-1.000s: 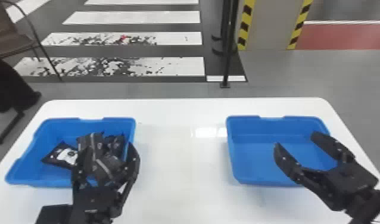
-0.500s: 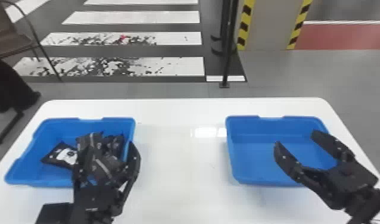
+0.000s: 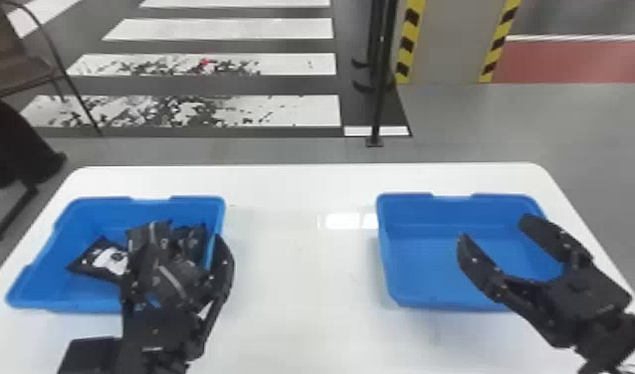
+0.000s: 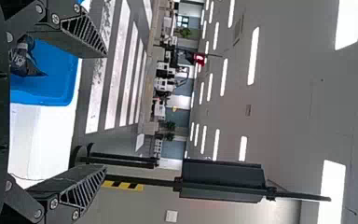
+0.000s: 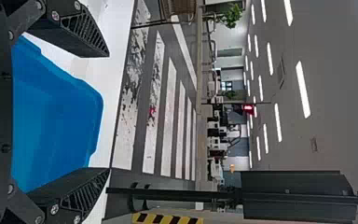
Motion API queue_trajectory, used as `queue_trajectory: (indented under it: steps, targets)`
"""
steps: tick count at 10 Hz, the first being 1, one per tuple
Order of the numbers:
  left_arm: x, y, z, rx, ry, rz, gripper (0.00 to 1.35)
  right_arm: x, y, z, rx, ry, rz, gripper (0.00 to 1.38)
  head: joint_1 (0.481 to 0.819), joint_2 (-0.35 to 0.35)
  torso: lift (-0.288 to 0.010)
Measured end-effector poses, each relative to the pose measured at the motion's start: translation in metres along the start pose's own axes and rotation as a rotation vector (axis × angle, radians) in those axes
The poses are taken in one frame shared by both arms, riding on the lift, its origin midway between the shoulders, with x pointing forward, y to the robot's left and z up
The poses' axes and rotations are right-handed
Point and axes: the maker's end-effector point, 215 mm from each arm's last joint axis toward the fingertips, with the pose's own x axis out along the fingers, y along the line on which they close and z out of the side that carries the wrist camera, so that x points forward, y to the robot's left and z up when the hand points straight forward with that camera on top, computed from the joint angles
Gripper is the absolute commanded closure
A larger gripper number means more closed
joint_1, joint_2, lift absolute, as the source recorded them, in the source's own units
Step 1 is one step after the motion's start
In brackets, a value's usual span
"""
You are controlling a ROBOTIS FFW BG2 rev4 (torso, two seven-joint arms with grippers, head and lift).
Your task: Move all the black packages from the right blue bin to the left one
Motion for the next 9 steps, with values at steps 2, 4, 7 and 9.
queue_trajectory:
  steps: [2, 4, 7, 9]
  targets:
    - [-0.0005, 0.0002, -0.0004, -0.001, 0.001, 0.000, 0.21, -0.0001, 0.0000, 0.0004, 0.000, -0.003, 0.001, 0.17, 0.695, 0.019, -0.154]
    - [-0.0010, 0.0006, -0.0006, -0.003, 0.002, 0.002, 0.21, -0.0005, 0.0002, 0.0008, -0.003, -0.005, 0.002, 0.17, 0.695, 0.020, -0.154]
    - [-0.0010, 0.0016, -0.0006, -0.009, 0.002, 0.005, 0.21, -0.0007, 0.0004, 0.0018, 0.000, -0.011, 0.003, 0.17, 0.695, 0.022, -0.154]
    - [-0.0015, 0.0024, -0.0018, -0.013, 0.006, 0.006, 0.21, -0.0010, 0.0007, 0.0019, 0.004, -0.014, 0.003, 0.17, 0.695, 0.023, -0.154]
